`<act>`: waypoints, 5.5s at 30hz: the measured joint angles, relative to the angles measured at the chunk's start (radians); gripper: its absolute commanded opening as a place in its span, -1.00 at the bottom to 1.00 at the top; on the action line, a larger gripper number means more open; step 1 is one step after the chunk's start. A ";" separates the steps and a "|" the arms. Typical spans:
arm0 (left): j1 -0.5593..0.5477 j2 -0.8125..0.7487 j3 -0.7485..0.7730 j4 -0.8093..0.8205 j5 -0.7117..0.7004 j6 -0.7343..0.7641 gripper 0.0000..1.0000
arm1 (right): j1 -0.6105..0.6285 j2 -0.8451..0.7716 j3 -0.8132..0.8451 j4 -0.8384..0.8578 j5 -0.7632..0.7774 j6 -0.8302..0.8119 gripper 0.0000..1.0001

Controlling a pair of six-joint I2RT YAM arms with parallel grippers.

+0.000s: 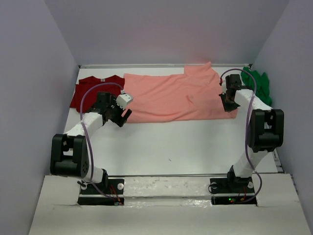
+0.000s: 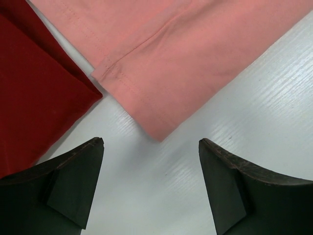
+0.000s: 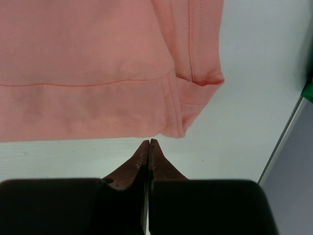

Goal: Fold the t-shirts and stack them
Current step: Fold the tshirt

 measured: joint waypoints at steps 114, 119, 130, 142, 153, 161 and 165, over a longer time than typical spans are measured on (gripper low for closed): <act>-0.024 0.285 0.196 -0.178 -0.055 0.137 -1.00 | -0.156 0.174 0.034 0.034 0.002 -0.120 -1.00; -0.024 0.285 0.228 -0.238 -0.036 0.120 -1.00 | -0.176 0.174 0.061 -0.019 -0.061 -0.119 -1.00; -0.061 0.270 0.400 -0.345 -0.022 0.075 -0.92 | -0.184 0.173 0.242 -0.201 -0.162 -0.120 -1.00; -0.110 0.207 0.491 -0.423 -0.023 0.052 -0.62 | -0.164 0.108 0.455 -0.370 -0.259 -0.125 -0.76; -0.119 0.201 0.453 -0.458 -0.064 0.091 -0.06 | -0.164 0.081 0.448 -0.421 -0.227 -0.164 0.53; -0.109 0.195 0.450 -0.413 -0.138 0.072 -0.10 | -0.164 0.091 0.470 -0.412 -0.198 -0.148 0.09; -0.067 0.212 0.512 -0.385 -0.075 0.020 -0.64 | -0.164 0.161 0.595 -0.396 -0.216 -0.105 -0.13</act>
